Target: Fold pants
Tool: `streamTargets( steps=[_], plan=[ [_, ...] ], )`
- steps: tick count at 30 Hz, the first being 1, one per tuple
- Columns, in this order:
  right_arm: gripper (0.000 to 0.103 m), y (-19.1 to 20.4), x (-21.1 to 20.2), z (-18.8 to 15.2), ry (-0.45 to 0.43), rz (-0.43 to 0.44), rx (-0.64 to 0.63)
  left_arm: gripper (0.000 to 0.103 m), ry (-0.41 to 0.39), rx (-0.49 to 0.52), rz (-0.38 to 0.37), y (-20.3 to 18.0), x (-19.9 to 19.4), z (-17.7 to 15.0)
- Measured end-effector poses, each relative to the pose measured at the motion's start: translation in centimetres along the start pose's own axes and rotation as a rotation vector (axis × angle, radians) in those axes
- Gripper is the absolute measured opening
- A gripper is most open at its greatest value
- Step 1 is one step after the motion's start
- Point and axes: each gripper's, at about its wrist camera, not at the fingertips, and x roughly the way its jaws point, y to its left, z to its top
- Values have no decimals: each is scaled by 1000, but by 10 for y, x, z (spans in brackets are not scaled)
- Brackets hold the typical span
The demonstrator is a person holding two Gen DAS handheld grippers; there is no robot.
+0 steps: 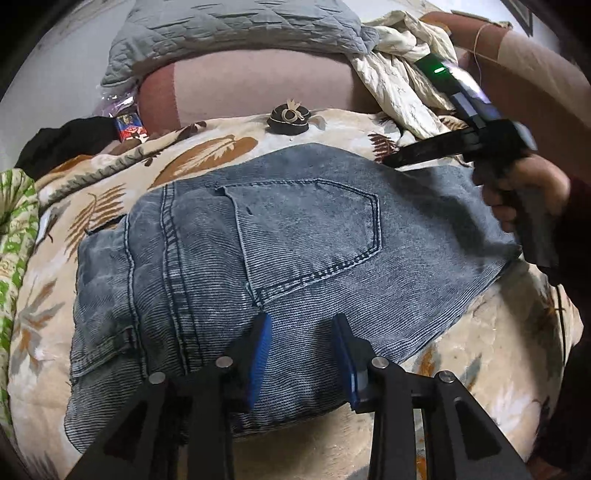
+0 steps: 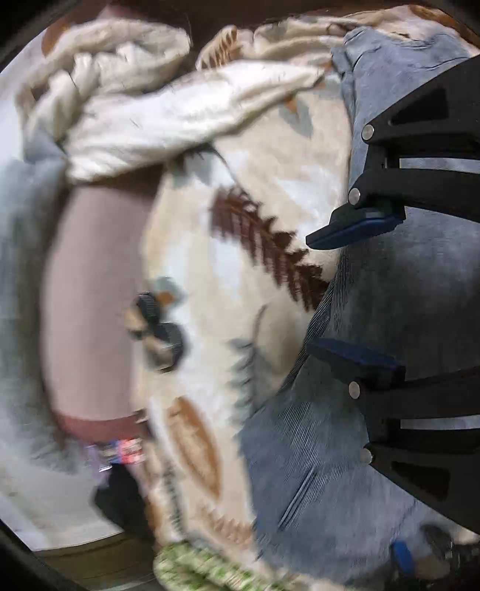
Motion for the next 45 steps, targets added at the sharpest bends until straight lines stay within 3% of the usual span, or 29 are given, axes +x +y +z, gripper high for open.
streamTargets(
  steps=[4, 8, 11, 16, 24, 29, 31, 32, 36, 39, 45],
  plan=[
    [39, 20, 5, -6, -13, 82, -55, 37, -2, -6, -8, 2, -1, -1],
    [32, 50, 4, -13, 65, 215, -177, 37, -1, -11, -14, 3, 0, 0],
    [31, 56, -7, -15, 113, 263, -211, 37, 0, -24, -18, 5, 0, 0],
    [31, 37, -16, 12, 79, 314, -65, 37, -1, -43, -20, 6, 1, 1],
    [31, 25, 43, 38, 253, 547, 307, 37, -2, -39, -26, 6, 0, 2],
    [31, 34, 55, 34, 234, 620, 371, 38, 0, -37, -32, 7, -1, 2],
    [19, 33, 51, 39, 192, 614, 369, 38, 1, -41, -32, 8, -1, 2],
    [6, 36, 45, 44, 157, 613, 358, 38, 0, -39, -28, 7, -1, 2],
    [3, 43, 31, 59, 53, 579, 318, 38, -1, -34, -20, 5, -1, 2],
    [0, 45, 35, 62, 18, 484, 307, 38, -2, -30, -17, 4, -2, 2],
    [4, 35, 48, 53, 99, 515, 370, 38, -2, -33, -20, 3, -5, 1]
  ],
)
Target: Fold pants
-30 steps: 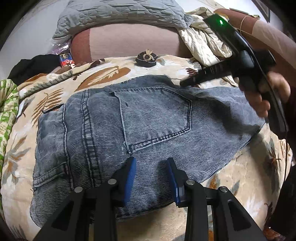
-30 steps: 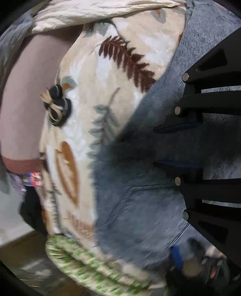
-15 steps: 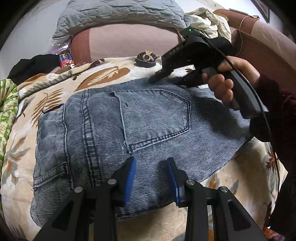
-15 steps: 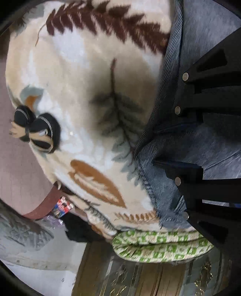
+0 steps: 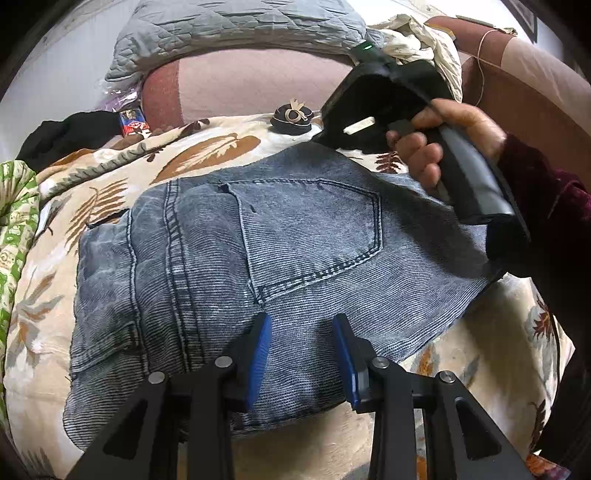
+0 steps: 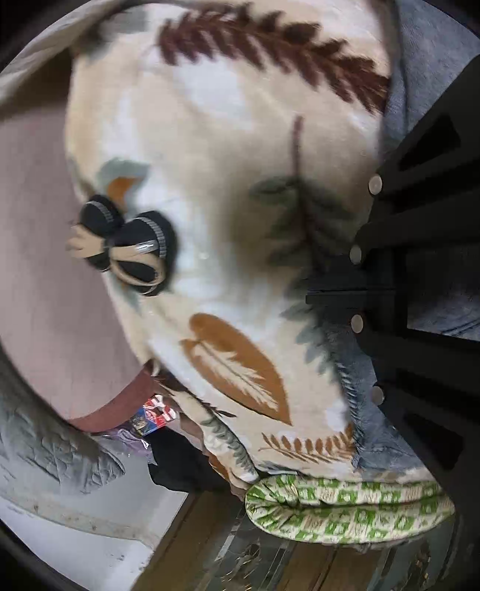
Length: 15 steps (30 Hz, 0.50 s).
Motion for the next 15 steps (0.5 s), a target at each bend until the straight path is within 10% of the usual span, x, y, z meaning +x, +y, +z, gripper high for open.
streamTargets(
  steps=[4, 8, 15],
  plan=[
    [7, 11, -35, -5, -43, -26, -47, 38, -15, -18, 13, 4, -7, 1],
    [49, 14, -75, -34, -63, -94, -119, 45, -60, -26, 86, 9, -19, 2],
    [49, -23, -94, -114, -3, -251, -166, 46, -38, 95, 215, -8, -6, -9]
  ],
)
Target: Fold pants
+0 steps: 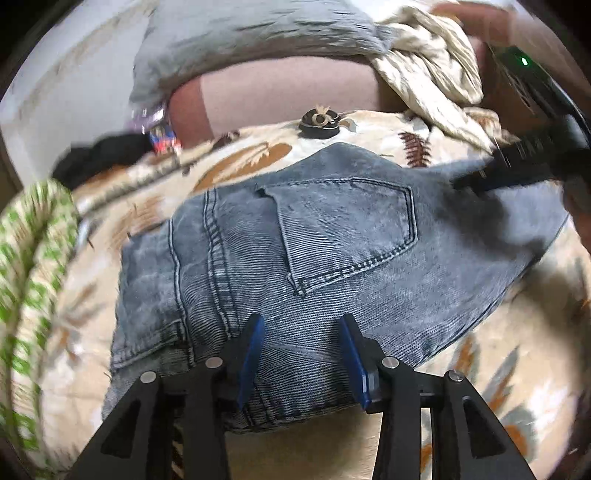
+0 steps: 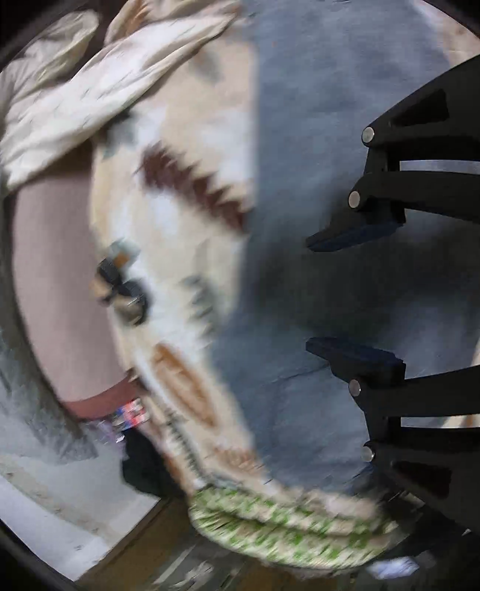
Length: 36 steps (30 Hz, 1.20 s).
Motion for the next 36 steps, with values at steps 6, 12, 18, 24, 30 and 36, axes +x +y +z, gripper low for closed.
streamTargets(
  steps=[6, 12, 18, 24, 30, 36],
  plan=[
    [49, -25, -7, -44, 20, -26, -18, 49, -48, -1, -4, 6, -4, -3],
    [64, -100, -96, -67, -276, 87, 147, 57, -107, -11, 24, 2, -12, -8],
    [66, -221, -138, -99, -422, 259, 620, 73, -109, -13, 31, -19, -24, 12],
    [66, -281, -128, -122, -372, 355, 898, 77, -123, 115, -62, -83, -35, 84],
    [66, -292, -126, -131, -334, 348, 939, 78, -49, 225, -172, -155, -9, 155],
    [66, -313, -119, -141, -333, 365, 1027, 78, 48, 299, -272, -225, 34, 211]
  ],
)
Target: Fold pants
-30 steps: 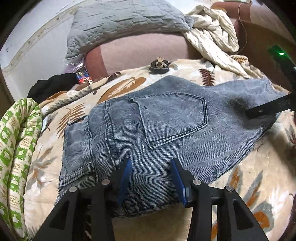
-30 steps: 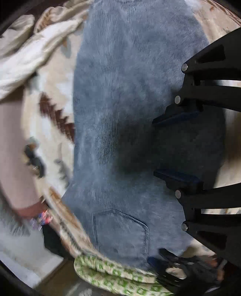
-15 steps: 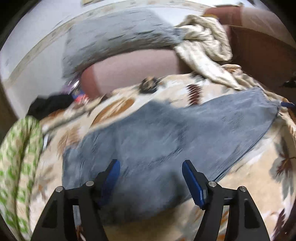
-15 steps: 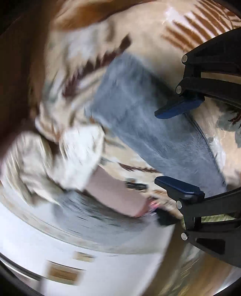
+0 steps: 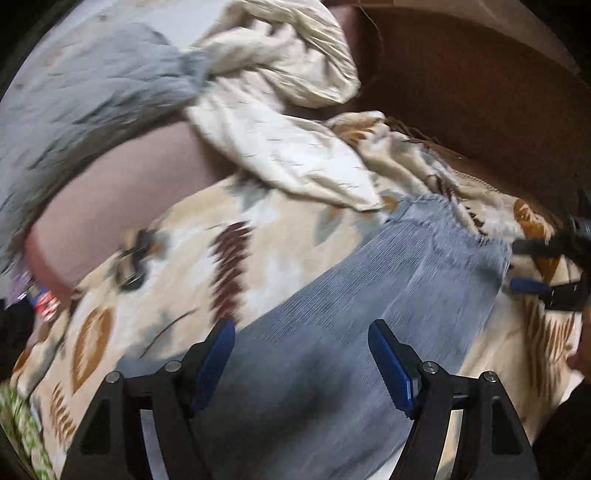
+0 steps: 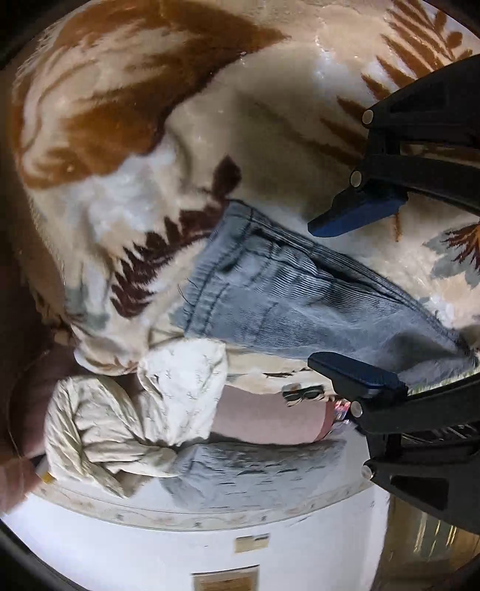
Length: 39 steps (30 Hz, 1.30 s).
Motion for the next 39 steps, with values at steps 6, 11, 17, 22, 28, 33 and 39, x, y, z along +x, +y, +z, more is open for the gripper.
streamTargets(
  steps=[6, 11, 17, 22, 28, 33, 39],
  plan=[
    [66, -16, 1, 14, 2, 13, 76, 78, 65, 16, -88, -33, 51, 48],
    [66, -17, -1, 20, 12, 32, 78, 78, 106, 62, -162, -64, 87, 77],
    [66, -21, 4, 22, 38, 45, 86, 78, 142, 127, -209, -93, 121, 98],
    [66, -21, 8, 20, 52, 59, 86, 78, 143, 157, -215, -105, 142, 112],
    [66, -25, 9, 20, 45, 72, 112, 78, 157, 149, -257, -111, 160, 111],
    [66, -28, 7, 20, 22, 93, 134, 59, 149, 129, -322, -113, 165, 113],
    [66, -25, 8, 20, 12, 95, 124, 41, 141, 129, -333, -115, 164, 117]
  ],
)
